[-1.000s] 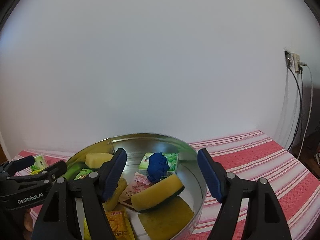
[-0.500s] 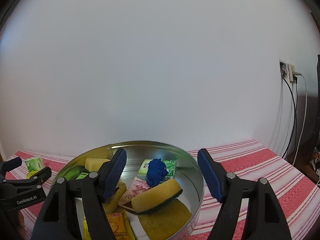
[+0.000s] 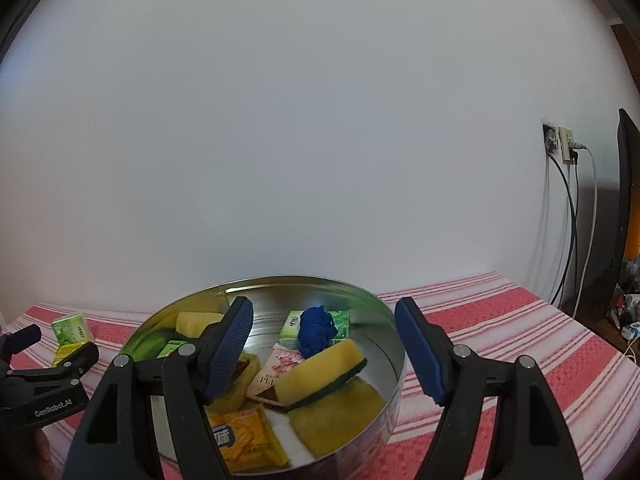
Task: Organize objects
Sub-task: 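Move both grippers back toward the green tissue pack and yellow biscuit pack, then grasp the yellow biscuit pack with the right gripper while the left gripper grasps the green tissue pack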
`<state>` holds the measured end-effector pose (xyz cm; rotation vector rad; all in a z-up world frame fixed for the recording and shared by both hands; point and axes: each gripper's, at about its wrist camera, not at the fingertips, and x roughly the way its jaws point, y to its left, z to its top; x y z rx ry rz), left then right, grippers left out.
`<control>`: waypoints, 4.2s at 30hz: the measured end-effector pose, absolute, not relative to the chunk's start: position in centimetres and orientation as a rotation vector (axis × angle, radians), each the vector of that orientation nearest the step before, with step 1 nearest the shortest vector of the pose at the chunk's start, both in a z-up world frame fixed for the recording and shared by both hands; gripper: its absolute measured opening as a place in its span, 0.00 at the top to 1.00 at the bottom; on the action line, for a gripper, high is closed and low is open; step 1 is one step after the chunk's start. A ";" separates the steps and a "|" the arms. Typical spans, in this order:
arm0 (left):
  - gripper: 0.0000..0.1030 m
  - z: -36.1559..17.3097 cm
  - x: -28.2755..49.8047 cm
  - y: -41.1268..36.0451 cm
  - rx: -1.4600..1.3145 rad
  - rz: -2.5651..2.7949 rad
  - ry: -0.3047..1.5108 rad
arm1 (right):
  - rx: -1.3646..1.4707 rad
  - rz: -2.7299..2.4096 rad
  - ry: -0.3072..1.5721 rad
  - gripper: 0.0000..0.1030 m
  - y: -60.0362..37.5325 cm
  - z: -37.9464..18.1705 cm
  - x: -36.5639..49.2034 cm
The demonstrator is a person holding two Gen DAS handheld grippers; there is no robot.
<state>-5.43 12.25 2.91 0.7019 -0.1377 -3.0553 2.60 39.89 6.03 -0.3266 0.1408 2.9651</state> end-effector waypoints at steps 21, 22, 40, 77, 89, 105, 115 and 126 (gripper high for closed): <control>0.00 2.6 -6.3 6.3 0.742 -3.007 -0.088 | -0.420 3.020 0.205 0.27 34.0 5.4 1.7; 0.00 2.6 -6.4 5.8 0.747 -3.001 -0.078 | -0.418 3.033 0.197 0.27 33.3 5.4 1.4; 0.00 2.2 -9.1 -1.9 0.758 -2.873 -0.053 | -0.488 3.160 0.163 0.27 25.1 5.6 -0.9; 0.00 0.4 -14.0 -12.9 0.923 -2.686 0.033 | -1.423 3.162 0.011 0.27 10.5 0.4 -10.8; 0.00 0.5 -13.9 -12.7 0.913 -2.697 0.013 | -1.491 3.085 -0.199 0.21 7.5 -0.8 -11.8; 0.00 0.7 -13.8 -12.0 0.945 -2.734 0.023 | -1.400 3.243 0.267 0.78 14.4 0.6 -10.6; 0.00 0.7 -13.8 -11.0 0.935 -2.772 -0.048 | -1.310 3.325 0.326 0.78 17.6 2.0 -9.7; 0.00 0.7 -13.7 -10.2 0.931 -2.779 -0.077 | -1.381 3.334 0.344 0.77 15.6 1.9 -10.8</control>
